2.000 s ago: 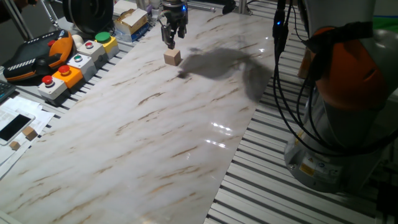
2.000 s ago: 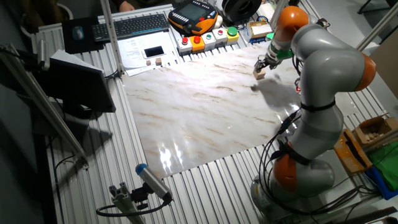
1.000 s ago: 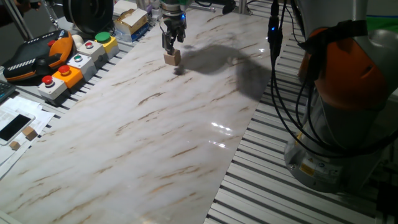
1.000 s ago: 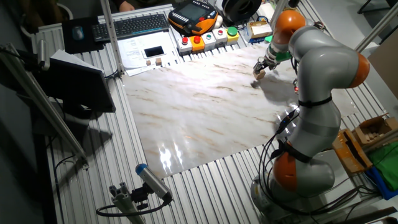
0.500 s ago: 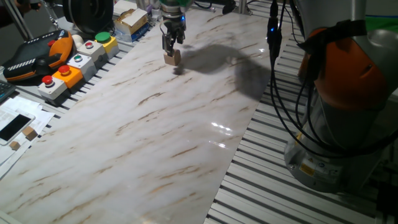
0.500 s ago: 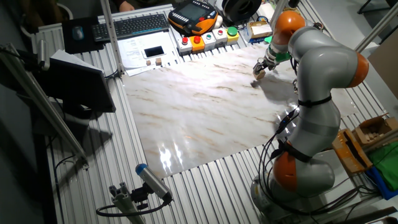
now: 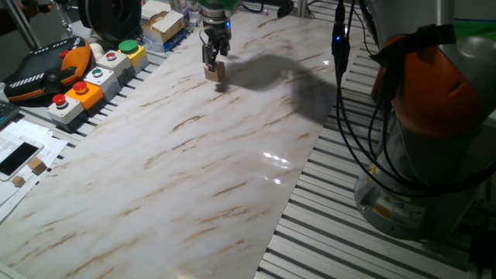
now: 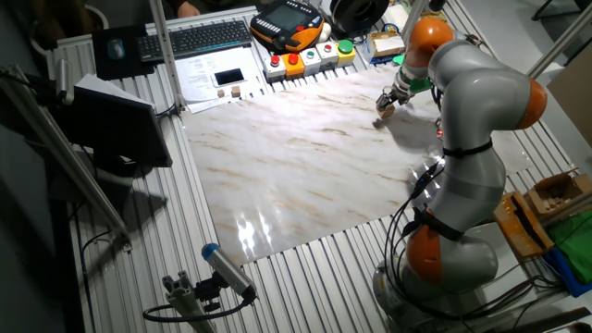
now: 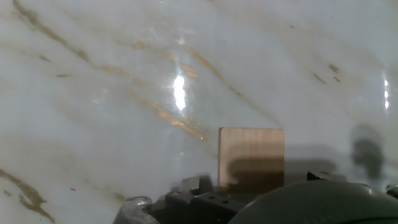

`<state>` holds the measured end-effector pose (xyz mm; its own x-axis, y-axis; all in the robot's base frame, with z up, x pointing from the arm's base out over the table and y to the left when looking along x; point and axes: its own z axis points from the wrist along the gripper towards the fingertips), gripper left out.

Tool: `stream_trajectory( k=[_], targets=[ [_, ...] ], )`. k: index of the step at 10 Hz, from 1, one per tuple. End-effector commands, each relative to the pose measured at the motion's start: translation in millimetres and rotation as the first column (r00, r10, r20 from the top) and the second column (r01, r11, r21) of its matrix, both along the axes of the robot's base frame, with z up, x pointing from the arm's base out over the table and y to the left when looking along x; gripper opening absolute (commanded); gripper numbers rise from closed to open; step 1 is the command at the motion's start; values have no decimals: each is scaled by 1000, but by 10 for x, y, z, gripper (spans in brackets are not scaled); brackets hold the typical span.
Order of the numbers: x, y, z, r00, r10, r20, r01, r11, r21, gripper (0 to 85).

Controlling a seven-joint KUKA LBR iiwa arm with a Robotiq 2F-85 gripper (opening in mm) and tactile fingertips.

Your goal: Pick up the small block on the left and move it to the right

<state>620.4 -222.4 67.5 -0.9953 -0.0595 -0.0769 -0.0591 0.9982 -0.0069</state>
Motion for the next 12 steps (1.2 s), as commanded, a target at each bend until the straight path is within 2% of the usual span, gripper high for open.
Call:
stream_trajectory(
  k=[1,12],
  targets=[
    [7,-4,-14,1000,3,0,-3,1000,2,850],
    [87,17,-176,1000,9,6,-9,1000,20,850]
  ],
)
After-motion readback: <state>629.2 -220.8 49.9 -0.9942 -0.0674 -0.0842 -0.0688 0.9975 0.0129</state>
